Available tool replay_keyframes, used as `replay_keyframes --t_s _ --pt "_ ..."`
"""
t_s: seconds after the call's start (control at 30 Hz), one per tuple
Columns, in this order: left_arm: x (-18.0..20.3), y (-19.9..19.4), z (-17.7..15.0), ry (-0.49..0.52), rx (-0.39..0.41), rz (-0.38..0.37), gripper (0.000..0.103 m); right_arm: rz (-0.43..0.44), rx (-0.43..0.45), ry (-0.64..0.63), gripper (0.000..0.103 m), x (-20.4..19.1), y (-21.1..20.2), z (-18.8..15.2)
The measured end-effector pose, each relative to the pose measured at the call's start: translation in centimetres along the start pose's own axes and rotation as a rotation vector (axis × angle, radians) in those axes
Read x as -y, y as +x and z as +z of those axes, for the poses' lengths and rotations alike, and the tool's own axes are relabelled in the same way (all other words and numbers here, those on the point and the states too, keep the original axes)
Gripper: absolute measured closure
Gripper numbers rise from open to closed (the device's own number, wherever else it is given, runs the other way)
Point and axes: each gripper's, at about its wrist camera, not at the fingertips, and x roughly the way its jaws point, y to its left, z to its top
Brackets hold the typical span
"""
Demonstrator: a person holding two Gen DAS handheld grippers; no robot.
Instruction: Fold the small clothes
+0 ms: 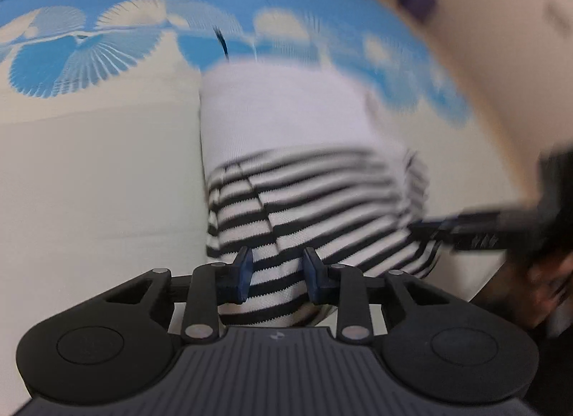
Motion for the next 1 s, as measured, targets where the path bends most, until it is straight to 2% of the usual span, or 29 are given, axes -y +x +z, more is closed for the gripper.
replay_keyframes --t_s 0.03,0.07,0.13,0.27,0.33,0.37,0.4,0.47,0.5,0.53,0.6,0.67,0.8,0.87,0.9,0.93,0.97,1.0 --pt "0.7 0.9 -0.3 0.041 -0.026 0.040 0.069 -0.024 -0.046 -0.016 0.096 0.0 0.9 -0.3" --pt "1.3 1.6 -0.4 0.075 -0.043 0.072 0.069 -0.037 -0.077 -0.032 0.103 -0.1 1.4 -0.4" --pt "2.1 2.3 -0.6 0.114 -0.051 0.103 0.069 -0.071 -0.109 -0.076 0.103 -0.4 2.1 -0.7" --pt "2.4 2.5 -0.6 0.119 -0.048 0.121 0.068 -0.085 -0.114 -0.077 0.103 -0.2 2.0 -0.6" --pt "2.2 1.9 -0.8 0.100 -0.034 0.132 0.056 -0.085 -0.099 -0.071 0.103 -0.2 1.5 -0.3" --pt "1.9 1.4 -0.7 0.073 -0.020 0.137 0.046 -0.083 -0.081 -0.058 0.101 -0.1 0.9 0.0" --pt "1.4 1.0 -0.8 0.043 -0.001 0.132 0.042 -0.078 -0.039 -0.032 0.101 0.2 0.2 0.3" --pt "0.7 -0.2 -0.8 -0.024 0.043 0.108 0.039 -0.057 0.067 0.031 0.084 0.5 -1.7 1.1" --pt "0.3 -0.7 -0.7 -0.056 0.065 0.102 0.036 -0.039 0.132 0.072 0.062 0.8 -2.8 1.5" --pt "0.0 -0.9 -0.6 -0.073 0.077 0.106 0.035 -0.022 0.204 0.115 0.045 1.0 -3.9 1.9" --pt "-0.4 -1.1 -0.4 -0.089 0.090 0.127 0.035 -0.006 0.281 0.156 0.043 1.2 -4.6 2.7" --pt "-0.8 -1.0 0.0 -0.095 0.101 0.164 0.035 -0.004 0.308 0.166 0.043 0.8 -4.1 3.5" --pt "-1.3 -1.5 0.9 -0.113 0.147 0.236 0.034 -0.040 0.303 0.159 0.042 -0.5 -1.2 5.2" --pt "-1.4 -1.7 1.3 -0.124 0.167 0.240 0.034 -0.065 0.276 0.146 0.042 -0.8 0.5 6.2" --pt "-1.3 -1.7 1.4 -0.128 0.174 0.237 0.034 -0.083 0.257 0.140 0.043 -1.1 1.4 6.5" --pt "-1.3 -1.7 1.7 -0.130 0.180 0.232 0.034 -0.094 0.245 0.136 0.048 -1.3 2.4 6.8" --pt "-1.3 -1.7 1.8 -0.130 0.186 0.225 0.034 -0.096 0.238 0.132 0.057 -1.6 2.8 7.0" --pt "-1.2 -1.8 2.0 -0.127 0.192 0.216 0.034 -0.104 0.241 0.127 0.093 -1.8 3.1 7.0"
